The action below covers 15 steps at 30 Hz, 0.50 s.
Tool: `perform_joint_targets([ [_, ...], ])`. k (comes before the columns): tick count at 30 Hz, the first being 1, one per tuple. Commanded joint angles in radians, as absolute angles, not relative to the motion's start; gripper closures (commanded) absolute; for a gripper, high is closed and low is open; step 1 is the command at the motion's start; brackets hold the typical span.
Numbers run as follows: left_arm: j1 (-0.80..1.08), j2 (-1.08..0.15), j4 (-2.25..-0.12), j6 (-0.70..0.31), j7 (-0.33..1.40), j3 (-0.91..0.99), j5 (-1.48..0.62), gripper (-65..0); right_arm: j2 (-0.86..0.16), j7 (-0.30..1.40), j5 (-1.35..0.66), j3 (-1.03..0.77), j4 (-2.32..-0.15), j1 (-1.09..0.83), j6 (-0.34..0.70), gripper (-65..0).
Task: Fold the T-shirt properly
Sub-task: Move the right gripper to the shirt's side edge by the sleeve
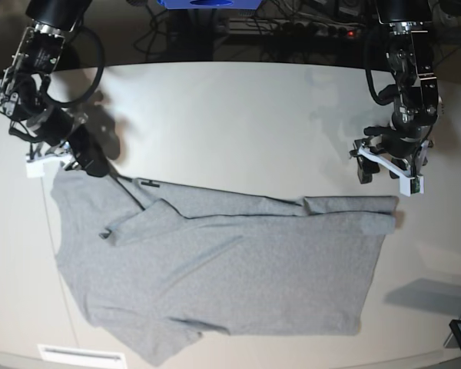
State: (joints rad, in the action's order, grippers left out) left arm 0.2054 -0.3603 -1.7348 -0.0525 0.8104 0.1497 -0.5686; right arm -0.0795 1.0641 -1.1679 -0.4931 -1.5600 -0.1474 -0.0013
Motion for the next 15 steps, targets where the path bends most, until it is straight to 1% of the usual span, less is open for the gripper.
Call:
perform_joint_targets([
  [1, 0.197, -0.377, -1.751, -0.051, 0.786, 0.156, -0.572, -41.7, -0.093, 1.058, -1.19, -0.496, -1.573, -0.136, 0.004, -16.5],
  [3, 0.197, -0.377, -1.751, -0.051, 0.786, 0.156, -0.572, -41.7, -0.094, 1.058, -1.19, -0.496, -1.573, -0.136, 0.004, -10.9],
  [4, 0.197, -0.377, -1.751, -0.051, 0.786, 0.156, -0.572, -41.7, -0.094, 1.058, -1.19, -0.496, -1.573, -0.136, 0.004, -9.4],
  [9, 0.197, -0.375, -1.751, -0.051, 0.786, 0.156, -0.572, -41.7, -0.094, 1.058, -1.19, -0.495, -1.572, -0.136, 0.004, -8.0],
  [10, 0.197, -0.375, -1.751, -0.051, 0.786, 0.156, -0.572, -41.7, -0.094, 1.058, -1.19, -0.495, -1.572, -0.136, 0.004, -6.7],
  [13, 0.199, -0.374, -1.751, -0.051, 0.786, 0.156, -0.572, -41.7, -0.094, 1.066, -1.188, -0.495, -1.557, -0.116, 0.004, 0.0],
  [15, 0.2, -0.374, -1.751, -0.051, 0.786, 0.156, -0.572, -41.7, -0.11, 1.067, -1.188, -0.495, -1.514, -0.096, 0.004, -0.3],
])
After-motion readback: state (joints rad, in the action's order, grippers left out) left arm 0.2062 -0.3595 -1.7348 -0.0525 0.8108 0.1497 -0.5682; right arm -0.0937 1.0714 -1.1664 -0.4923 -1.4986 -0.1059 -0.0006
